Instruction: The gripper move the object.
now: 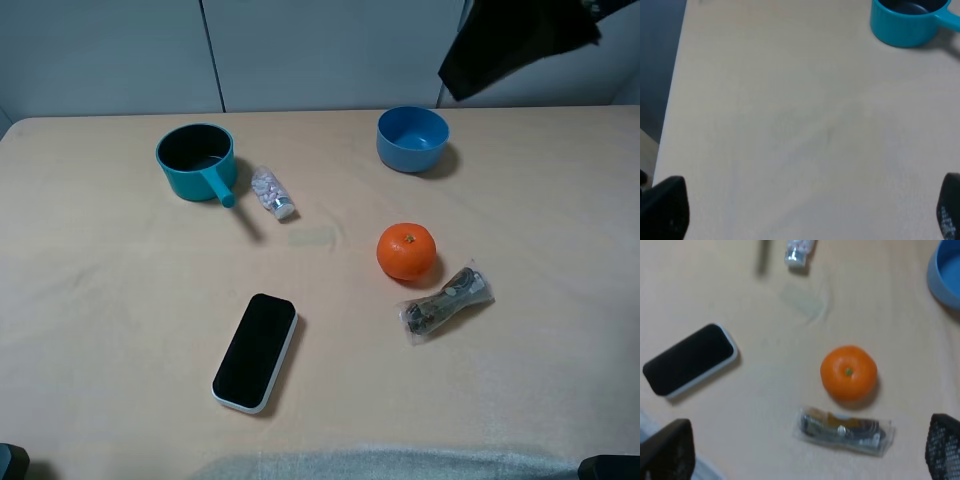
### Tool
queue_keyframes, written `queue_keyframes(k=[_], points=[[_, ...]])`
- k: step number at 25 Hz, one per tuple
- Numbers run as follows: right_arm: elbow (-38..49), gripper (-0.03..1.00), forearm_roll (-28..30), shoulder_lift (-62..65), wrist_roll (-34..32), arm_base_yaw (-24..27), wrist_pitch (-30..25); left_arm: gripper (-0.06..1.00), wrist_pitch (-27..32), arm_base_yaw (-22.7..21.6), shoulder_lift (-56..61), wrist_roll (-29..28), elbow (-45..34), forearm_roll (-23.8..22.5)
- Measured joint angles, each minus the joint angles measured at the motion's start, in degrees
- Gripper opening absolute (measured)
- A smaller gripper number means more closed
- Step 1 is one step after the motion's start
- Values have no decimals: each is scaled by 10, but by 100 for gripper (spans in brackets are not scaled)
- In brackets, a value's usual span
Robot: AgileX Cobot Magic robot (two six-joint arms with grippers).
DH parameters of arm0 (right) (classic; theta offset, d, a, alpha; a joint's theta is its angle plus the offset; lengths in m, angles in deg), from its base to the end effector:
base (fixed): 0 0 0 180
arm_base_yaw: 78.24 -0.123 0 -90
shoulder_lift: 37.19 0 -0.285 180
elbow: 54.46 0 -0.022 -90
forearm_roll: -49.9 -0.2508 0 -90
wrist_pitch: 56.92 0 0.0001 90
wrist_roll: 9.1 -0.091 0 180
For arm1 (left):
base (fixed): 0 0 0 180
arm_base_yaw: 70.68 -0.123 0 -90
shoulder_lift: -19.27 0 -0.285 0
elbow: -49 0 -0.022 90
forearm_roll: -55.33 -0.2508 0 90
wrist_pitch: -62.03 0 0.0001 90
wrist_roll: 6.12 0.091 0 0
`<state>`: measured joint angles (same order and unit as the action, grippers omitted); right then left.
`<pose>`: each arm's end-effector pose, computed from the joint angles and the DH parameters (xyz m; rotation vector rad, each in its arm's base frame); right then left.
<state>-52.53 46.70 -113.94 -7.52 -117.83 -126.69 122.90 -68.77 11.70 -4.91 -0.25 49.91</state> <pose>0.1694 0.1463 0.3937 -0.9164 2.4567 0.3130 -0.0041 0.0077 0.2741 0.0519 2.0514 0.1059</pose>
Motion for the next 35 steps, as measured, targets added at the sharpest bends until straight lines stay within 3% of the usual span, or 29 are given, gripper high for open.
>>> queue_keyframes(k=[15, 27, 35], points=[[226, 69, 32, 243, -9, 9, 0, 99, 0, 0, 0, 0, 0, 0], [351, 69, 37, 486, -23, 250, 33, 99, 0, 0, 0, 0, 0, 0], [433, 69, 37, 639, -24, 359, 101, 99, 0, 0, 0, 0, 0, 0]])
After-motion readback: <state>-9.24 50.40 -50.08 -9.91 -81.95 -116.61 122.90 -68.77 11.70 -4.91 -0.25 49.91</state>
